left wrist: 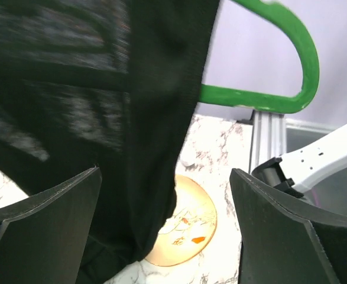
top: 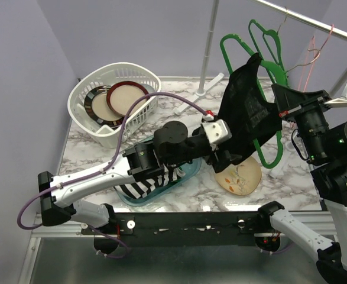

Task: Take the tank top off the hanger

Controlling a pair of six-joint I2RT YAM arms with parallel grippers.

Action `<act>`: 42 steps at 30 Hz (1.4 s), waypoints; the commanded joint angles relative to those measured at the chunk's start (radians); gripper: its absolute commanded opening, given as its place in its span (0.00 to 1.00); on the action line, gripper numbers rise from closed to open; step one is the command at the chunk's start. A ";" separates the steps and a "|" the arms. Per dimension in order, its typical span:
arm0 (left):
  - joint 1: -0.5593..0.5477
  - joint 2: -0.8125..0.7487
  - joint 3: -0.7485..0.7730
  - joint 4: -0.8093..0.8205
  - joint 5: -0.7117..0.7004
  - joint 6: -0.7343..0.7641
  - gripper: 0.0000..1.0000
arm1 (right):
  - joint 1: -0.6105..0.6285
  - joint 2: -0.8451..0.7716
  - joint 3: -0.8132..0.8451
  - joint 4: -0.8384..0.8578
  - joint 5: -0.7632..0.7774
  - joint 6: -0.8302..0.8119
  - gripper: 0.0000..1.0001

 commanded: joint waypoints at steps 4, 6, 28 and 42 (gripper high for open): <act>-0.134 0.100 0.086 0.025 -0.416 0.175 0.99 | 0.002 -0.020 -0.001 0.078 0.043 0.099 0.01; -0.151 0.122 0.100 0.032 -0.431 0.191 0.99 | 0.001 -0.030 -0.015 0.083 0.055 0.105 0.01; -0.240 0.139 0.025 0.152 -0.579 0.310 0.00 | 0.002 -0.057 -0.104 0.118 0.098 0.110 0.01; -0.251 -0.149 -0.185 0.022 -0.321 0.166 0.00 | 0.002 -0.018 -0.138 0.193 0.267 0.047 0.01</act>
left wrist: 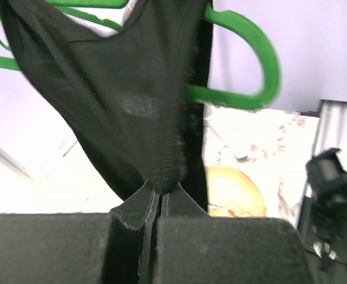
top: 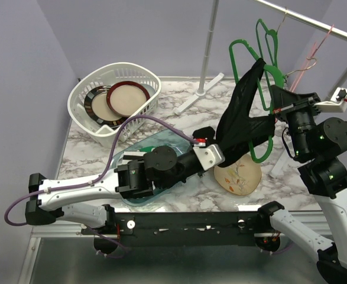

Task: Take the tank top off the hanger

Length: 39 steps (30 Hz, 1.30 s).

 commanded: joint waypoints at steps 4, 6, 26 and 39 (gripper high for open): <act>-0.010 -0.108 -0.053 -0.126 0.197 -0.090 0.00 | 0.000 0.015 0.014 0.089 0.092 -0.028 0.01; -0.010 -0.114 -0.044 -0.178 0.230 -0.101 0.00 | 0.000 0.025 0.023 0.079 0.089 -0.028 0.01; -0.016 0.061 0.105 -0.131 0.429 -0.184 0.00 | 0.000 0.119 -0.099 0.375 0.149 -0.002 0.01; -0.021 -0.136 -0.195 -0.137 0.116 -0.184 0.00 | 0.000 0.171 0.098 0.213 0.155 -0.067 0.01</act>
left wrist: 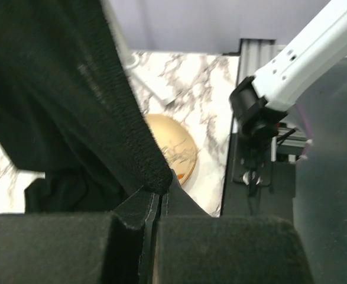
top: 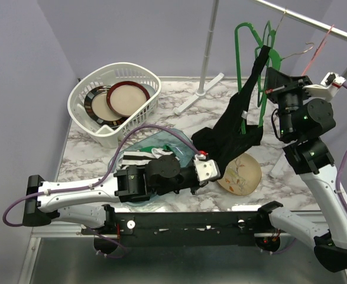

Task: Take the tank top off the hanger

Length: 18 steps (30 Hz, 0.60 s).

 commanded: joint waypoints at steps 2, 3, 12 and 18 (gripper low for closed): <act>-0.017 -0.102 -0.083 -0.021 -0.248 0.002 0.00 | -0.002 0.001 0.146 -0.073 -0.015 -0.020 0.01; -0.014 -0.106 -0.083 -0.022 -0.288 0.011 0.00 | -0.002 0.002 0.194 -0.134 -0.052 -0.026 0.01; 0.037 -0.109 -0.087 -0.065 -0.423 0.057 0.00 | -0.002 -0.053 0.275 -0.198 -0.016 -0.167 0.01; 0.106 -0.083 -0.067 -0.068 -0.521 0.031 0.00 | -0.002 -0.105 0.327 -0.294 -0.155 -0.171 0.01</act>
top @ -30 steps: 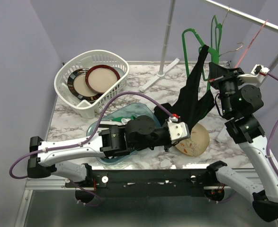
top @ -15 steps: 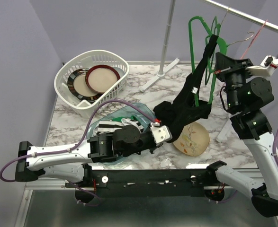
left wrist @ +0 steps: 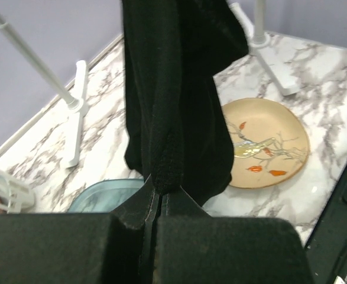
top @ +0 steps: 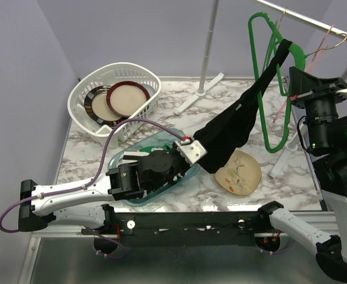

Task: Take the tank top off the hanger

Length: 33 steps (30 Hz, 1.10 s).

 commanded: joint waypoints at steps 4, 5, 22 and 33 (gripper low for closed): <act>0.127 0.042 0.056 -0.041 -0.129 -0.035 0.00 | -0.004 -0.083 0.101 -0.187 -0.229 -0.044 0.01; 0.141 0.048 0.085 -0.041 -0.129 -0.035 0.00 | -0.004 -0.095 0.098 -0.207 -0.250 -0.043 0.01; 0.382 0.349 0.670 -0.091 -0.361 0.008 0.00 | -0.004 -0.433 -0.178 -0.484 -0.660 -0.055 0.01; 0.417 0.378 0.874 0.050 -0.390 0.155 0.00 | -0.004 -0.529 -0.253 -0.605 -0.639 -0.116 0.01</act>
